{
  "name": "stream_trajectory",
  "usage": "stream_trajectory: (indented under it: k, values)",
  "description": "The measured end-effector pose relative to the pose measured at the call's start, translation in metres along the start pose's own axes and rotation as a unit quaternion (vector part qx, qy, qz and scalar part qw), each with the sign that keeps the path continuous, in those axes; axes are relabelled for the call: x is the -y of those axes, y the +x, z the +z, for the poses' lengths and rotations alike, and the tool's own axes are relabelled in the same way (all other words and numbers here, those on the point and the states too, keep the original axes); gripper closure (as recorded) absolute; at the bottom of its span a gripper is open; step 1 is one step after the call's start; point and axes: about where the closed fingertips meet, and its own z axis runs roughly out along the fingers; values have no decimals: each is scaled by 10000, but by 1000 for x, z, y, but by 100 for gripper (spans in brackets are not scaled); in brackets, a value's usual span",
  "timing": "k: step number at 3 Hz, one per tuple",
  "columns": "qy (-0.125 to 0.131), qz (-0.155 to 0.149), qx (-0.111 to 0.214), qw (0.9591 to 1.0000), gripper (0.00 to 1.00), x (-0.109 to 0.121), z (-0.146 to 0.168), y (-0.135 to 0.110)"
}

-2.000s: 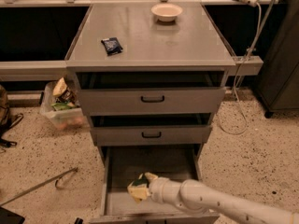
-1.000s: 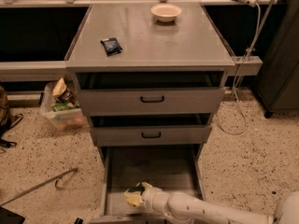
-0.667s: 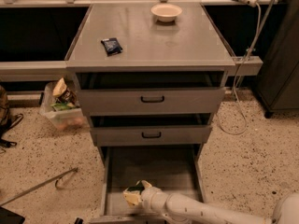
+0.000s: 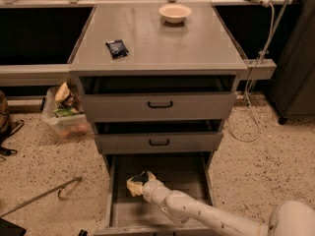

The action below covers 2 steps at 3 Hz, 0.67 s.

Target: Place sponge into bottom drawer

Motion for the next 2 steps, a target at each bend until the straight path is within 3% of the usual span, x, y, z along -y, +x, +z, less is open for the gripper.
stream_trajectory:
  k: [1,2]
  values:
    - [257,2,94,9996,100,32,16,-13]
    - [628,178,24,9979,100,84,11,-7]
